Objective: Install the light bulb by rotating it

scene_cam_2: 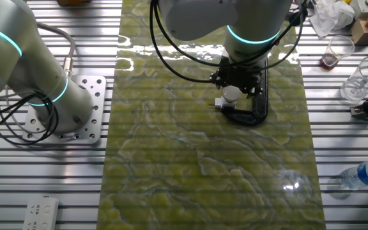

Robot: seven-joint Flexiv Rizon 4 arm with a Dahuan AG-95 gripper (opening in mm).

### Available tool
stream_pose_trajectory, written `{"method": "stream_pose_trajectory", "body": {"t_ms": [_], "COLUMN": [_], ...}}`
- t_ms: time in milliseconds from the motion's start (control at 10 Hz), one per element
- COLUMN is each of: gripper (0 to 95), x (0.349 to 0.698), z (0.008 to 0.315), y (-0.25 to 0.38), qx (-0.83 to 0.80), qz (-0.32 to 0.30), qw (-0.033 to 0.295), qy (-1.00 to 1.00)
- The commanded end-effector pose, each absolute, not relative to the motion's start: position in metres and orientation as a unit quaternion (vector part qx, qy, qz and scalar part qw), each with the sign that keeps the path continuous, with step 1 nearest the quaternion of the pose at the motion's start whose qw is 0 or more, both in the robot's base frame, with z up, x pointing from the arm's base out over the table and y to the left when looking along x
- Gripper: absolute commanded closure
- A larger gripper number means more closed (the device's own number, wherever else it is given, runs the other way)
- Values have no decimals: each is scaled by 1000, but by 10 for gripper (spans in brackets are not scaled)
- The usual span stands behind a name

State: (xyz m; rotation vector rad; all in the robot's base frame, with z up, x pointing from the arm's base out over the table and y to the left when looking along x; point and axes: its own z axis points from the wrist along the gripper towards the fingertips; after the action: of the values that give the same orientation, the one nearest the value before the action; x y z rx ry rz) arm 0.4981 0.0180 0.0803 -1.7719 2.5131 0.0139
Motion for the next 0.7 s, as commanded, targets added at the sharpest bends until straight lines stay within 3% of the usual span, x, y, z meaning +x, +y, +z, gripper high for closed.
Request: {"method": "stream_pose_trajectory", "body": {"t_ms": [100,700], "gripper": [380,380], "x": [498,498], "z": [78,78], "y": [17,17], "qx": [-585,-588], "qz": [3,4], "qw": [33,34], "qy": [810,808]}}
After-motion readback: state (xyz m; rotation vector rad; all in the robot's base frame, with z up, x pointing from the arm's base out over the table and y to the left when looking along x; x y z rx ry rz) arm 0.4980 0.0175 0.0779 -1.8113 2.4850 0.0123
